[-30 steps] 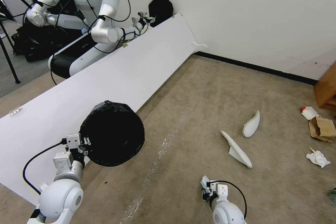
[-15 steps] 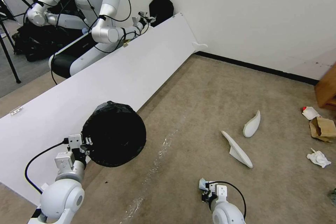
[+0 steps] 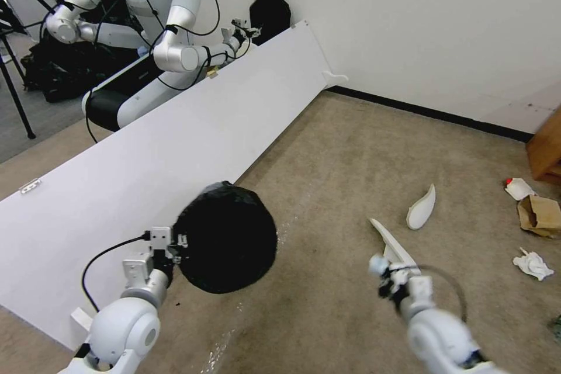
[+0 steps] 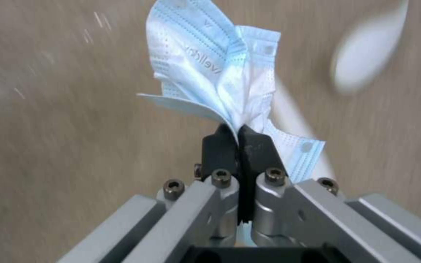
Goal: Pick up the trash bin, then pick up the garbage from the floor and place it into the trash bin.
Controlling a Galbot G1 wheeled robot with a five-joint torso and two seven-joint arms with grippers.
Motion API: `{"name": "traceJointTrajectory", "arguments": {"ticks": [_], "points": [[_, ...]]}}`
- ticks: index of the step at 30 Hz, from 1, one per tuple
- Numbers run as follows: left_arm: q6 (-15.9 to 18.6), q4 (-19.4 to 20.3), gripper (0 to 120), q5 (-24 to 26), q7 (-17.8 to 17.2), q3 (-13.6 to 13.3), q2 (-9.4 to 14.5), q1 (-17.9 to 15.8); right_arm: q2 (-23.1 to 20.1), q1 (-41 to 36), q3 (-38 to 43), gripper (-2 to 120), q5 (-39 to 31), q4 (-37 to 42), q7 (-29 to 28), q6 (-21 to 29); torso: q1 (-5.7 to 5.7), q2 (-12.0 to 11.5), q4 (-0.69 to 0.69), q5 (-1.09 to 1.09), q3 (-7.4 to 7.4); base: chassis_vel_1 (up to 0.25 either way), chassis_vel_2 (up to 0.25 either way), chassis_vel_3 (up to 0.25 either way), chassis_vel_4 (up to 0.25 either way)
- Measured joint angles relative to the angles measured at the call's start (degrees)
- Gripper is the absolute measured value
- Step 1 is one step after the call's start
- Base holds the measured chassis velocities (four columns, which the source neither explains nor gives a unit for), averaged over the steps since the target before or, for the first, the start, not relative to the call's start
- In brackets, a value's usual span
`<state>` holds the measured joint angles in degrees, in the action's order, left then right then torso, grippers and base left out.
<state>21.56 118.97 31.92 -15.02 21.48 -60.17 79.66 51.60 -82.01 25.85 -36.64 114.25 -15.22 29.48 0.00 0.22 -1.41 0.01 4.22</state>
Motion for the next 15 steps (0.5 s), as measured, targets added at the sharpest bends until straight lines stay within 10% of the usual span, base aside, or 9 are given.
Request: {"name": "traceJointTrajectory", "arguments": {"ticks": [15], "points": [[5.3, -4.5, 0, 12.1, -3.0, -16.9, 0.1, -15.6, -13.9, -4.6, 17.0, 0, -8.1, 13.5, 12.5, -7.2, 0.0, 0.0, 0.01, 0.01, 0.0, 0.0, 0.0, 0.0, 0.0]]}}
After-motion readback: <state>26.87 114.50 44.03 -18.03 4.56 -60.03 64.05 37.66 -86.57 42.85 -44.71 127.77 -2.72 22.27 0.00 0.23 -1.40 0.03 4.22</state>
